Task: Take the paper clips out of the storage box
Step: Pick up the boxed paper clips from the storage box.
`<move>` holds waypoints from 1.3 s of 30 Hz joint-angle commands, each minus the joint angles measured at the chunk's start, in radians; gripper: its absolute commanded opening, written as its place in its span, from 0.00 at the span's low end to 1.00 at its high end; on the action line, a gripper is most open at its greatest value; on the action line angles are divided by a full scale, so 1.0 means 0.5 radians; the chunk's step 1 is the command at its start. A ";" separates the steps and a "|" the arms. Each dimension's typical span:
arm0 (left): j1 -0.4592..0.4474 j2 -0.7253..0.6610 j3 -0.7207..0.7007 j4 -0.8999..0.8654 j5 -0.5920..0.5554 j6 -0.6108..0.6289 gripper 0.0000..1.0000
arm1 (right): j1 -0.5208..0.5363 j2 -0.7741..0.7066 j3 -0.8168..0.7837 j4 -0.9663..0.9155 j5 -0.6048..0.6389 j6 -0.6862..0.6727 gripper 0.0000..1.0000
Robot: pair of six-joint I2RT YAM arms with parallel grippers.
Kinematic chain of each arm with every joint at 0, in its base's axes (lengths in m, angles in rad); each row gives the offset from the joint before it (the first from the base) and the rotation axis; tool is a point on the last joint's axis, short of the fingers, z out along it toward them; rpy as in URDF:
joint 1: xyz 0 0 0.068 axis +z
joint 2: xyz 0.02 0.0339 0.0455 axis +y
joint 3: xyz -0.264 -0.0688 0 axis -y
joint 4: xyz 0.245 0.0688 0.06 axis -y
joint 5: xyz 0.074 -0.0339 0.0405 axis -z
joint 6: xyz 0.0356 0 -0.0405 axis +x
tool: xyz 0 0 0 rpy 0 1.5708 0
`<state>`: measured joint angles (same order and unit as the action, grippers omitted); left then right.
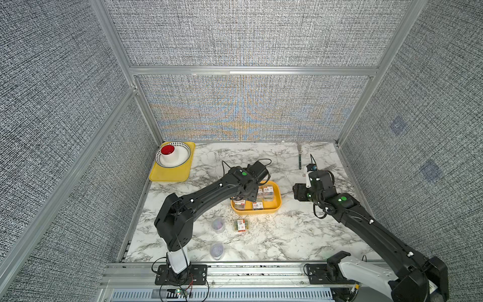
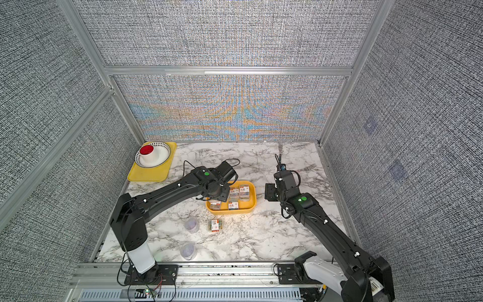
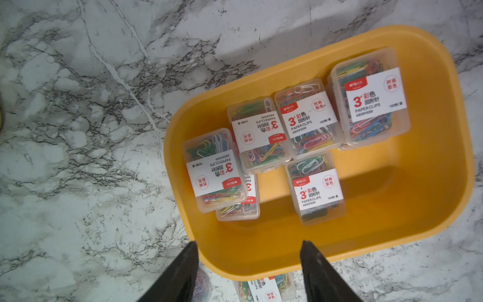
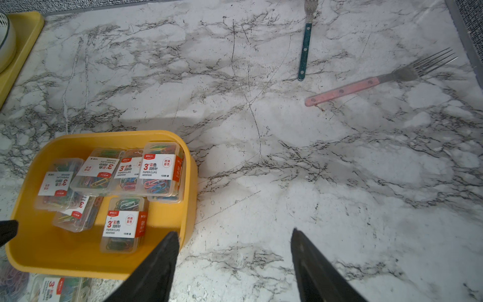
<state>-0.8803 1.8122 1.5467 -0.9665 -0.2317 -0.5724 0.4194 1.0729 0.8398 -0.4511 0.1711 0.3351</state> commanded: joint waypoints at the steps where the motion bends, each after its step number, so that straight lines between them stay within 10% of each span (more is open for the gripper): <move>1: -0.012 0.110 0.142 -0.104 0.039 0.052 0.65 | -0.009 -0.041 0.005 -0.049 0.019 -0.023 0.71; 19: -0.123 0.837 1.049 -0.247 0.149 -0.179 0.73 | -0.115 -0.337 -0.063 -0.133 0.083 -0.035 0.72; 39: -0.122 1.200 1.416 -0.332 0.068 -0.253 0.71 | -0.146 -0.333 -0.063 -0.112 0.011 -0.068 0.72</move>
<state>-0.9417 2.3997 2.2452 -1.1183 -0.1844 -0.6895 0.3477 0.9016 0.8131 -0.5198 0.1932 0.3092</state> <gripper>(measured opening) 0.713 0.717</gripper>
